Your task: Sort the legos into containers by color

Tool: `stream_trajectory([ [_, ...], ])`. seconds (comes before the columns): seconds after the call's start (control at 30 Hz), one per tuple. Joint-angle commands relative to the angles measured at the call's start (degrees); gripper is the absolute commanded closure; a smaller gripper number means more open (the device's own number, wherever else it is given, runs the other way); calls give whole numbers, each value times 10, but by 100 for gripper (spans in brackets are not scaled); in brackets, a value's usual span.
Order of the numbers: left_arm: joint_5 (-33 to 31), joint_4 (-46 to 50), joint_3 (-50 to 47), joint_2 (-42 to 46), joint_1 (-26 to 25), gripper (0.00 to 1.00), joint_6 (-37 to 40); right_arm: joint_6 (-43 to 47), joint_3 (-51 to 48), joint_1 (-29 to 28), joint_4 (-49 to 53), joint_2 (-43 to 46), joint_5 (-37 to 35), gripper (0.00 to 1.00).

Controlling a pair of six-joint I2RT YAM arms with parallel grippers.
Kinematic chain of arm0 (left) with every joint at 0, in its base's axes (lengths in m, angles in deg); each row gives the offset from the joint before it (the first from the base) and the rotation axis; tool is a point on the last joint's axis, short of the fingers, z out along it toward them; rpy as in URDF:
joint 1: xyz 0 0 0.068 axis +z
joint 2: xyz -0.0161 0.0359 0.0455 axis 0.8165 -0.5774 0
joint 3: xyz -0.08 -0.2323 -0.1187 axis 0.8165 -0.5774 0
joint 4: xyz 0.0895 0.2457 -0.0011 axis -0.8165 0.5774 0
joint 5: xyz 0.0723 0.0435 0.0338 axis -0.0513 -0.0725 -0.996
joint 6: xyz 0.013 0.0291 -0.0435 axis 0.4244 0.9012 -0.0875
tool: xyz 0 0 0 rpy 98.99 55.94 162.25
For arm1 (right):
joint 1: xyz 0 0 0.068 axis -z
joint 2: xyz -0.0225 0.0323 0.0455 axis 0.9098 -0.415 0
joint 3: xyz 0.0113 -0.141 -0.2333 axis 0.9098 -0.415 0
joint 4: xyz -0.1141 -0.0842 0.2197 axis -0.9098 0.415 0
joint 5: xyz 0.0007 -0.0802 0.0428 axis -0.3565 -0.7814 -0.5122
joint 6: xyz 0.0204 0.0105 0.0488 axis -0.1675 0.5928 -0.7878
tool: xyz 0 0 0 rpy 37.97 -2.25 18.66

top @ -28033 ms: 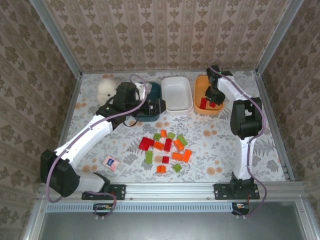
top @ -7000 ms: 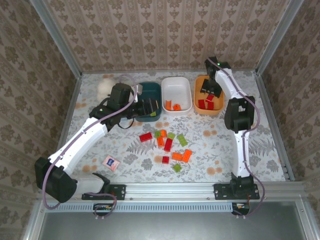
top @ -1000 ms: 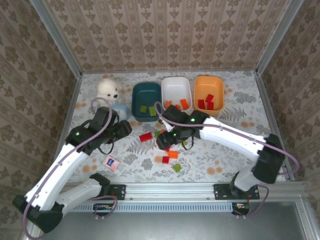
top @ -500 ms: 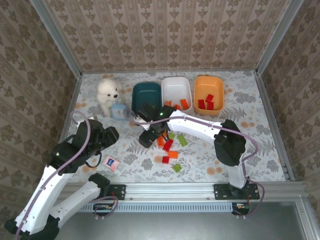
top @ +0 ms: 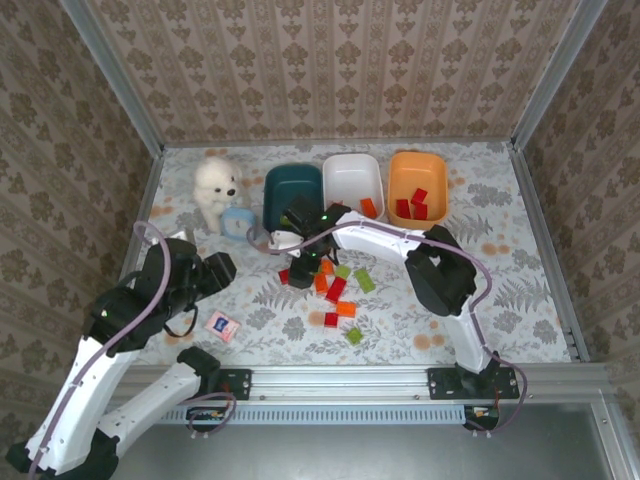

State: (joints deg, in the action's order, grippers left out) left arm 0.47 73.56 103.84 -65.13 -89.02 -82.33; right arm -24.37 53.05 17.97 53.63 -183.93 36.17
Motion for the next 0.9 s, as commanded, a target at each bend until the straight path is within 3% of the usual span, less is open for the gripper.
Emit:
stream_trajectory([
  [0.0,18,6,12,18,4,36,28,36,27,-9,-22,-30,-13,15],
  [0.23,17,14,12,50,4,34,23,41,46,-22,-41,-66,-78,15],
  [0.47,21,13,16,47,4,34,25,37,57,-23,-35,-84,-73,19],
  [0.67,26,4,22,36,4,34,31,16,70,-24,-21,-101,-75,32],
  [0.87,26,-6,15,32,4,34,30,-1,75,-29,-21,-100,-81,59],
])
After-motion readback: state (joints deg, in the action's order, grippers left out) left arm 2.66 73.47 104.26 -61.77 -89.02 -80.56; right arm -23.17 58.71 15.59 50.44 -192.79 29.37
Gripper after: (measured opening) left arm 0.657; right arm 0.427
